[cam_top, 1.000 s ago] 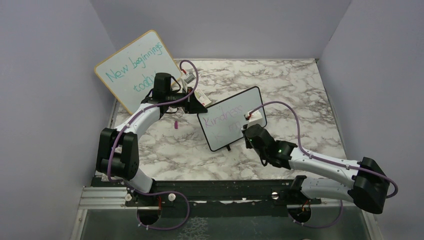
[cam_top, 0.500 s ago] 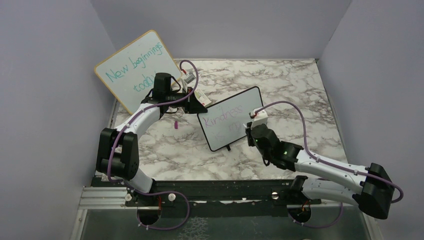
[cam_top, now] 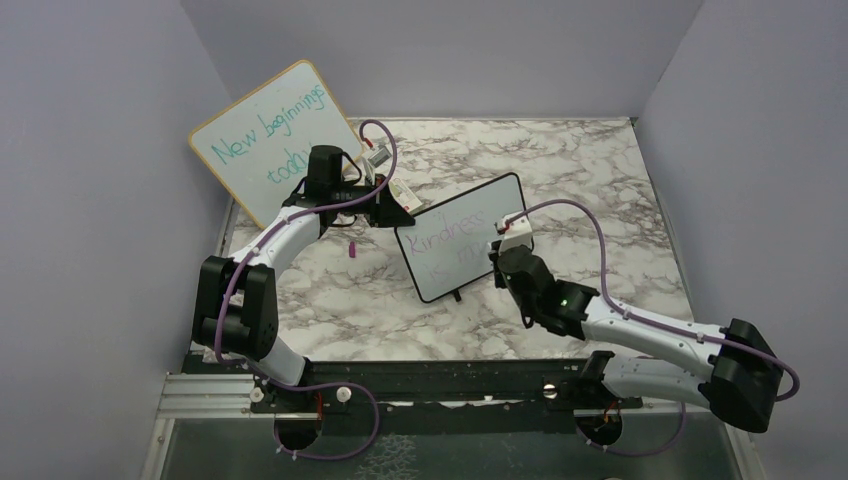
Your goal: Write a sentence on the whiteboard
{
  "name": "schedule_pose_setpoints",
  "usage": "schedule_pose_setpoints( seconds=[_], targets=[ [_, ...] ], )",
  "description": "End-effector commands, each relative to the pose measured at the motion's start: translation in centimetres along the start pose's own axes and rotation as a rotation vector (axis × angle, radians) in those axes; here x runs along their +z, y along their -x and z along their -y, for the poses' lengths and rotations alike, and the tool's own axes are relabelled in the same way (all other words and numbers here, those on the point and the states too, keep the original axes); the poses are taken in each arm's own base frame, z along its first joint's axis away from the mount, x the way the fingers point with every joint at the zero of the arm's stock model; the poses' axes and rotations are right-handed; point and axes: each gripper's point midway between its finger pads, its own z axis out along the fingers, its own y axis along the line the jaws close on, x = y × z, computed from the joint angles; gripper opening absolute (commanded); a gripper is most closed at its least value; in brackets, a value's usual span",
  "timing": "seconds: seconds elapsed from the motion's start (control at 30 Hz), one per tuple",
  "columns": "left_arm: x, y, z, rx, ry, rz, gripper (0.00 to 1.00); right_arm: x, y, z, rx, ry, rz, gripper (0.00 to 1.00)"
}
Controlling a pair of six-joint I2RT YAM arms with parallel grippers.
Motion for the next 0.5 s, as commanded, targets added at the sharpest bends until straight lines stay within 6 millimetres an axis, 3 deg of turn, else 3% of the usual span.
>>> schedule_pose_setpoints(
  seconds=[0.0, 0.47],
  targets=[
    [0.6, -2.6, -1.7, -0.074, 0.049, -0.060, 0.00, 0.6, 1.4, 0.6, 0.022, -0.043, 0.053, 0.00],
    [0.7, -2.6, -1.6, -0.072, 0.039, -0.063, 0.00, 1.3, 2.1, -0.7, 0.010, 0.021, 0.060, 0.00]
  ],
)
